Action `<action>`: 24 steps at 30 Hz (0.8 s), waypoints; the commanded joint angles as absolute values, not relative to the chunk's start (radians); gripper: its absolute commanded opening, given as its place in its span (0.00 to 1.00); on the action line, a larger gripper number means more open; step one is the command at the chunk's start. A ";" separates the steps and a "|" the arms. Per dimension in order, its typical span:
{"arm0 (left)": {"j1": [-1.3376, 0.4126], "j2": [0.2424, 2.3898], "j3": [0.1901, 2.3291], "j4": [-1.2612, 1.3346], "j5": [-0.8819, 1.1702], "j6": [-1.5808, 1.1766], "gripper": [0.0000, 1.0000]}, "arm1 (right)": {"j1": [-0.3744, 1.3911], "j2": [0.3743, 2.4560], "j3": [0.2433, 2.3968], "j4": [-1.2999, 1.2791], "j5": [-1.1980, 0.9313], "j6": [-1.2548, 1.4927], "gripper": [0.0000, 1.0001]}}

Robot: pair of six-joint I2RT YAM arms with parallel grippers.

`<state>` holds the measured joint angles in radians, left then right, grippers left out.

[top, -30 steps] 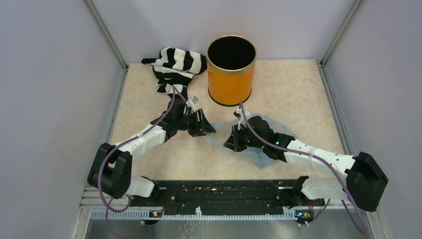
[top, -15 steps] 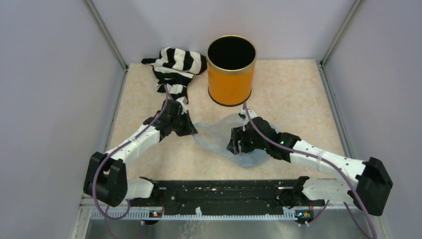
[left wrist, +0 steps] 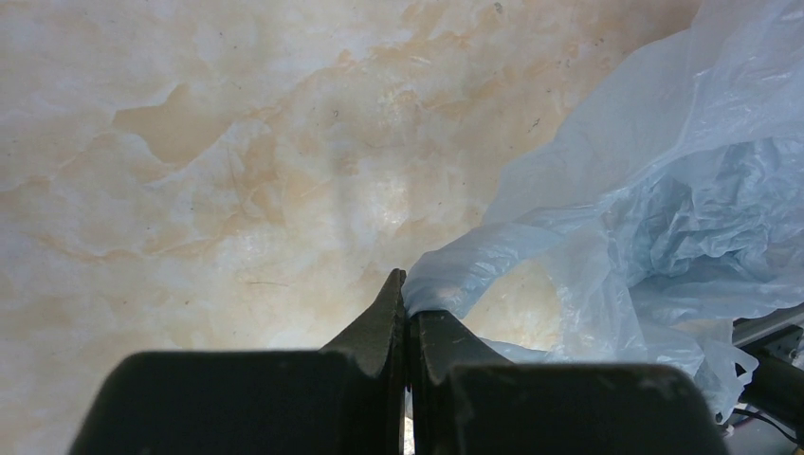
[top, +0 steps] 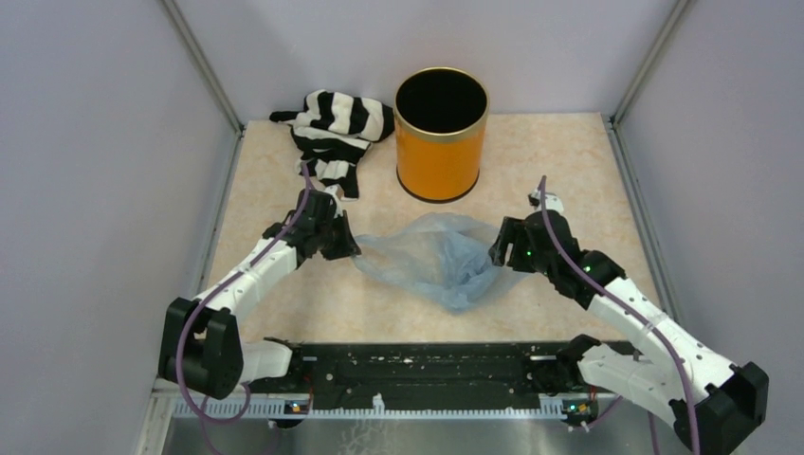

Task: Put the trash bags into the trash bin

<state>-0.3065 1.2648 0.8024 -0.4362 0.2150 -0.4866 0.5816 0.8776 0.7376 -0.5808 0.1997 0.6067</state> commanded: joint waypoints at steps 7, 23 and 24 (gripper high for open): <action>-0.272 1.253 0.860 -0.472 0.228 -0.434 0.03 | 0.335 0.830 0.624 -0.534 0.095 0.604 0.75; -0.265 1.251 0.890 -0.484 0.274 -0.423 0.03 | 0.230 0.955 0.409 -0.168 -0.045 0.776 0.69; -0.265 1.250 0.890 -0.484 0.290 -0.425 0.04 | 0.230 0.969 0.409 -0.140 -0.046 0.780 0.67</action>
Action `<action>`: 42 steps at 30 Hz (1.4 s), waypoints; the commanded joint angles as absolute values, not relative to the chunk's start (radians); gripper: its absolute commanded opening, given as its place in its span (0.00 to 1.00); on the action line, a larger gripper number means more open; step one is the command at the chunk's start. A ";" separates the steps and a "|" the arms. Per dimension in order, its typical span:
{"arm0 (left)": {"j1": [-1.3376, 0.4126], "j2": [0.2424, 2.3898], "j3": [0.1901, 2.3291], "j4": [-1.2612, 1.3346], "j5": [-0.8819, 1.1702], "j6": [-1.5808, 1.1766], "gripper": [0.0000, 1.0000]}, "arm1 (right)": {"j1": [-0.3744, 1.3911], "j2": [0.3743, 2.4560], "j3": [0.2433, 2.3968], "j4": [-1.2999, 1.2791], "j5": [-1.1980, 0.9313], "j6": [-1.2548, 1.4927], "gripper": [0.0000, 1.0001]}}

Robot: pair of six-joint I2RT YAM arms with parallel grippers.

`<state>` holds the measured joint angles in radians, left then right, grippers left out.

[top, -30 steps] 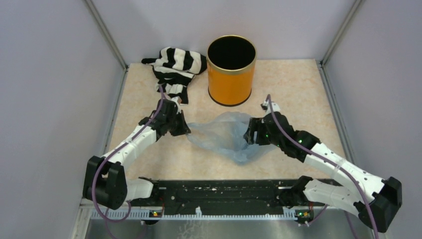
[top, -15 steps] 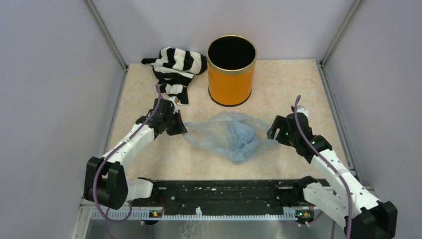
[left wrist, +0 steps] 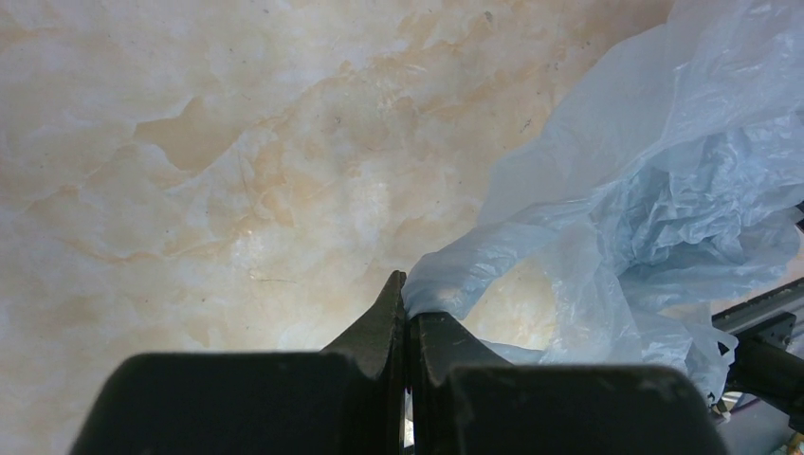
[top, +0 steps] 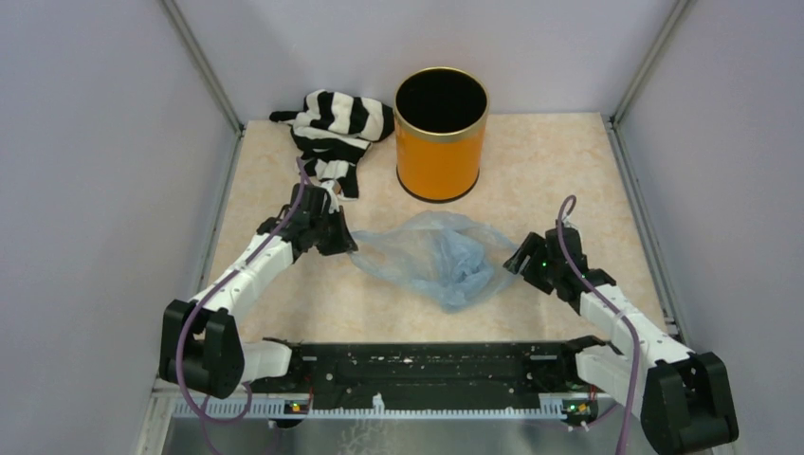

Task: Put the trash bags into the trash bin

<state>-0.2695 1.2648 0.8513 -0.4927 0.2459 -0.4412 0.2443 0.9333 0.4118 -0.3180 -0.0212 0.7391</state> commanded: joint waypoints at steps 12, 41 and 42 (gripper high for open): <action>-0.309 1.111 1.026 -0.378 0.537 -0.583 0.00 | 0.234 1.031 0.933 -0.332 -0.178 0.713 0.00; -0.841 0.723 0.799 -0.565 0.052 -0.750 0.00 | 0.665 0.539 0.779 -0.578 -0.048 0.840 0.00; -0.841 0.720 0.818 -0.593 0.046 -0.748 0.00 | 0.665 0.549 0.805 -0.596 -0.038 0.841 0.00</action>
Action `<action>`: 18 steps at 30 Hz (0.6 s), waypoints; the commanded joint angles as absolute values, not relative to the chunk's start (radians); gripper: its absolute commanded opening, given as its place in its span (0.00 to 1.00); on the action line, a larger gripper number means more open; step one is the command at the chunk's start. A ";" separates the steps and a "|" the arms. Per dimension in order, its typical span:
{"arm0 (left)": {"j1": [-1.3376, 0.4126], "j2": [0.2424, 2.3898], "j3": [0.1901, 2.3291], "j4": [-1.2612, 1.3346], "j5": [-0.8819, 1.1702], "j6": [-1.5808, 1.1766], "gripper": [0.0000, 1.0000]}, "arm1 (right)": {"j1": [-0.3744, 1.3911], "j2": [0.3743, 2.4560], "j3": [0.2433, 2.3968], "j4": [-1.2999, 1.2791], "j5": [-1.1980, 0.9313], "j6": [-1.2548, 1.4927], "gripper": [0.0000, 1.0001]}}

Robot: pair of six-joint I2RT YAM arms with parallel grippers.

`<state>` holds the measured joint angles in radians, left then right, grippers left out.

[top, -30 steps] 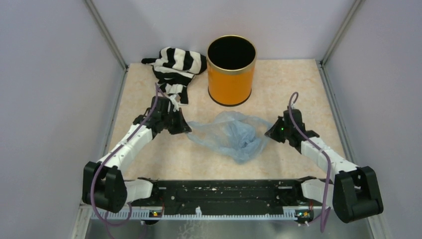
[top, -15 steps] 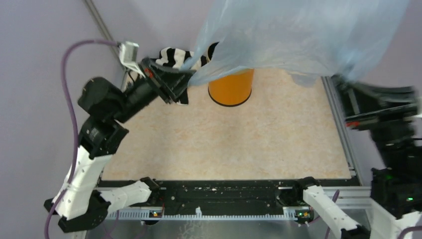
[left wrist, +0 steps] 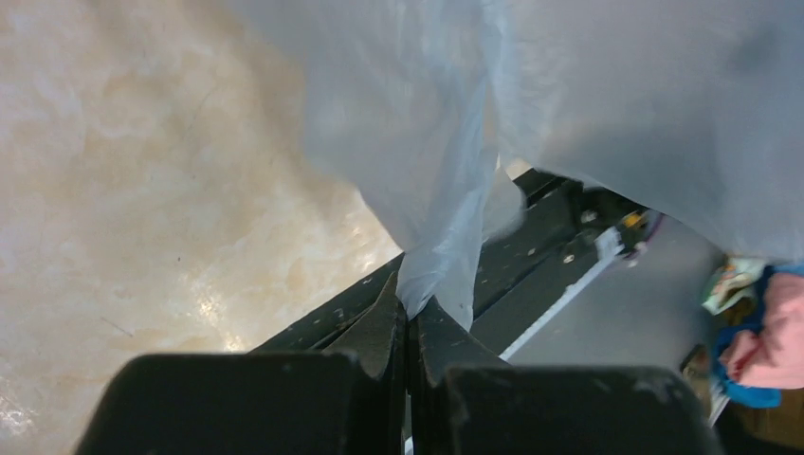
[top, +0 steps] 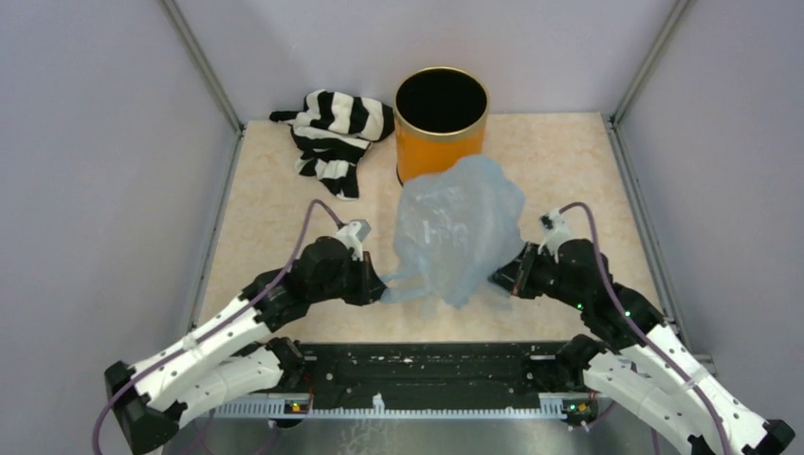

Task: Put the trash bags into the trash bin

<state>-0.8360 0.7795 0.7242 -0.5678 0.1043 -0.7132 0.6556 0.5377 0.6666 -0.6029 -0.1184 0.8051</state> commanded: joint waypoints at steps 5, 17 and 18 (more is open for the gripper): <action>-0.841 0.723 0.913 -0.626 0.037 -0.738 0.00 | 0.665 0.617 0.939 -0.659 -0.031 0.820 0.00; -0.841 0.908 1.245 -0.627 0.050 -0.647 0.31 | 0.665 0.866 1.588 -0.985 0.350 0.604 0.00; -0.841 0.917 1.275 -0.626 0.042 -0.642 0.37 | 0.665 0.896 1.642 -1.023 0.399 0.579 0.00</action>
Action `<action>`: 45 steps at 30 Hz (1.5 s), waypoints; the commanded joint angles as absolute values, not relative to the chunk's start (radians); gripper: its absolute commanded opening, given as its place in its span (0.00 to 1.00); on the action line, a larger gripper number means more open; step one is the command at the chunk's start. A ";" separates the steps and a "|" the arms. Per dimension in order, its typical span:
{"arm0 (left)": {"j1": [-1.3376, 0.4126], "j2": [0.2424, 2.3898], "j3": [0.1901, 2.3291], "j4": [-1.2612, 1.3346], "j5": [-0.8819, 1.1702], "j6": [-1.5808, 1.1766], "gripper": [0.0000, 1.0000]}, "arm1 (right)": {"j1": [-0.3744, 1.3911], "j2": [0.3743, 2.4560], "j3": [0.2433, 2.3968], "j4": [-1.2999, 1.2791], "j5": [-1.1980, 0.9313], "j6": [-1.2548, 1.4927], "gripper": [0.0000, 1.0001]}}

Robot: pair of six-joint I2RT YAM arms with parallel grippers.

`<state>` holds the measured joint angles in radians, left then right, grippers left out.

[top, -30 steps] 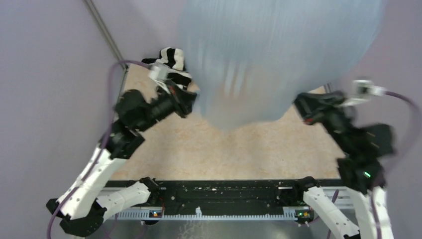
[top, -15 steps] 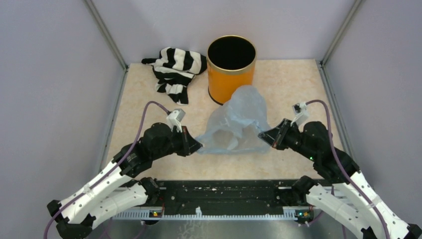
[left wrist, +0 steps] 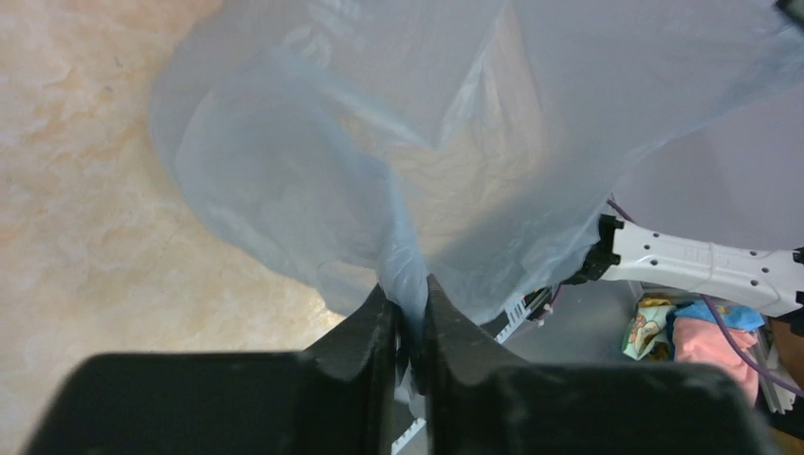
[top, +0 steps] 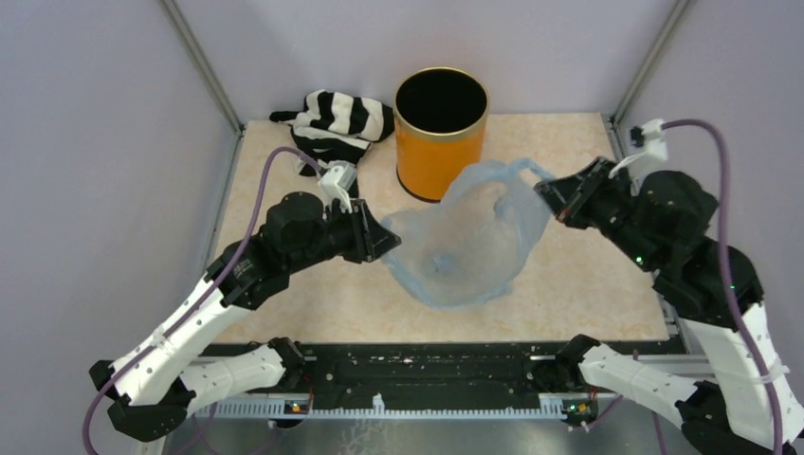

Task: Put the trash bags into the trash bin

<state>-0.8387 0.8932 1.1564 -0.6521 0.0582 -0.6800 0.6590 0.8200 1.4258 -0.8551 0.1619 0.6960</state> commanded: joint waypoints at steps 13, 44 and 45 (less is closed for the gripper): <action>-0.841 1.023 1.467 -0.498 -0.132 -0.589 0.90 | 0.665 1.068 1.971 -1.173 0.791 0.389 0.00; -0.548 1.807 1.987 -0.539 -0.349 -0.423 0.77 | 0.665 1.015 1.797 -1.003 0.414 0.331 0.00; -0.547 1.829 2.010 -0.543 -0.363 -0.411 0.77 | 0.665 1.016 1.796 -1.003 0.406 0.328 0.00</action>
<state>-0.5610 1.7805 1.9030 -0.5533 -0.3141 -0.4751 0.6590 1.0107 1.8030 -1.0340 0.4511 0.3584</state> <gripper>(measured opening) 0.777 0.005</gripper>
